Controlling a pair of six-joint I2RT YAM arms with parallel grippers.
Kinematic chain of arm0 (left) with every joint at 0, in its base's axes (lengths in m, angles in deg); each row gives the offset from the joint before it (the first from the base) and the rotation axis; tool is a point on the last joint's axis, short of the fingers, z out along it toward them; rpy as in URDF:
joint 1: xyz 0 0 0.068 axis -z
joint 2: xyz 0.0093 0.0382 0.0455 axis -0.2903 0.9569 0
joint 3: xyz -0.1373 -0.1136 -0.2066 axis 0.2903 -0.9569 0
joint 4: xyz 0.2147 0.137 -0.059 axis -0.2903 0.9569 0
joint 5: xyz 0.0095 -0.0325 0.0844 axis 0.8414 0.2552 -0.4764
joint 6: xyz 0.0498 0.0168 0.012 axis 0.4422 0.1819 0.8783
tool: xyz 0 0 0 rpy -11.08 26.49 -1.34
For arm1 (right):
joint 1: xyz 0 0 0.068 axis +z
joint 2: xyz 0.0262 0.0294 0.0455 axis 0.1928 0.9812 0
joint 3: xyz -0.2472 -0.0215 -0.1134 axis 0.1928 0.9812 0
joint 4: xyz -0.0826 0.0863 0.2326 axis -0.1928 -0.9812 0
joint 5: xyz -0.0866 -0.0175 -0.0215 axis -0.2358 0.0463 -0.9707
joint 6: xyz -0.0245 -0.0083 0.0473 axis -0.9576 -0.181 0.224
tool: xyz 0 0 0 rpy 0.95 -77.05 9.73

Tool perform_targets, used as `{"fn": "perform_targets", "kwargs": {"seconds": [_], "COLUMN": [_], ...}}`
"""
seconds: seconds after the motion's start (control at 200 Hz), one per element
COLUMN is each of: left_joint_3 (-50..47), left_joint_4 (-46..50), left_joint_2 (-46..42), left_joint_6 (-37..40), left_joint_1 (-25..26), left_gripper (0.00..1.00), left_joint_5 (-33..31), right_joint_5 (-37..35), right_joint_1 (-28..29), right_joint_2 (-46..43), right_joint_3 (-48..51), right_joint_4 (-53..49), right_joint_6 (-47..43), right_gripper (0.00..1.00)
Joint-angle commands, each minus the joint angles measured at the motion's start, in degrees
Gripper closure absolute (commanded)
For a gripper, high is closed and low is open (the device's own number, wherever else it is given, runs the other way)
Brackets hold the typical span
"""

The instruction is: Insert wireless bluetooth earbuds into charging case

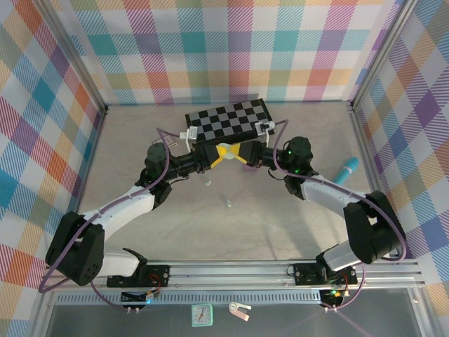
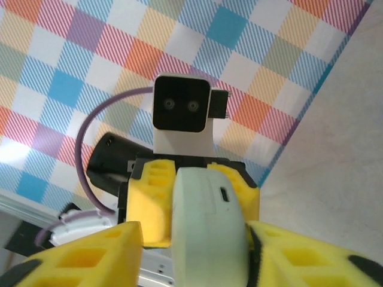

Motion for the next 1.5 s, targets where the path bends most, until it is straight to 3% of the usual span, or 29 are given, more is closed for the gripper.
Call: {"fn": "perform_targets", "kwargs": {"seconds": [0.0,0.185,0.26,0.375,0.455,0.55,0.615,0.755,0.915,1.015,1.185,1.325,1.495], "left_joint_3": [-0.19,-0.35,0.21,0.28,-0.05,-0.02,-0.47,-3.40,-6.06,-6.62,-5.63,-4.28,-2.17], "left_joint_4": [-2.97,-0.40,1.52,2.98,4.10,5.26,7.51,5.76,-0.85,-4.45,-10.44,-14.20,-13.87], "left_joint_2": [-0.10,-1.06,-1.25,-1.77,-3.22,-5.84,-8.20,-11.51,-10.70,-8.64,-4.44,-1.27,0.45], "left_joint_6": [-0.01,2.35,3.96,7.73,14.48,28.10,37.13,56.21,67.20,69.53,69.79,67.16,65.26], "left_joint_1": [0.59,0.56,0.60,0.60,0.60,0.75,1.16,2.35,2.70,2.79,2.79,2.97,3.36], "left_gripper": [0.85,0.84,0.78,0.45,0.21,0.06,0.00,0.00,0.00,0.01,0.10,0.17,0.22], "left_joint_5": [-0.75,-2.09,-2.38,-3.20,-3.76,-3.53,-6.66,-11.76,-9.40,-5.98,-1.39,1.29,4.79], "right_joint_5": [-0.98,-1.42,-1.76,-1.64,-1.21,0.11,1.56,5.23,10.30,13.89,18.22,18.82,19.01], "right_joint_1": [-0.22,-0.21,-0.29,-0.42,-0.96,-2.10,-3.06,-5.50,-6.79,-6.81,-6.81,-6.53,-5.29], "right_joint_2": [2.11,2.95,2.55,1.35,-0.29,-2.83,-4.72,-7.58,-9.01,-8.43,-6.30,-4.46,-4.45], "right_joint_3": [0.70,1.05,1.31,1.05,0.69,0.10,-0.21,-2.19,-5.32,-6.52,-7.74,-6.92,-7.28], "right_joint_4": [10.05,11.57,11.06,8.18,3.22,-4.42,-8.78,-18.67,-26.05,-26.12,-24.10,-15.13,-13.61], "right_joint_6": [6.74,8.05,7.88,6.66,4.27,-0.04,-2.68,-6.07,-6.65,-3.29,4.56,12.09,12.71], "right_gripper": [0.62,0.74,0.81,0.82,0.83,0.86,0.86,0.87,0.88,0.88,0.90,0.92,0.93]}}
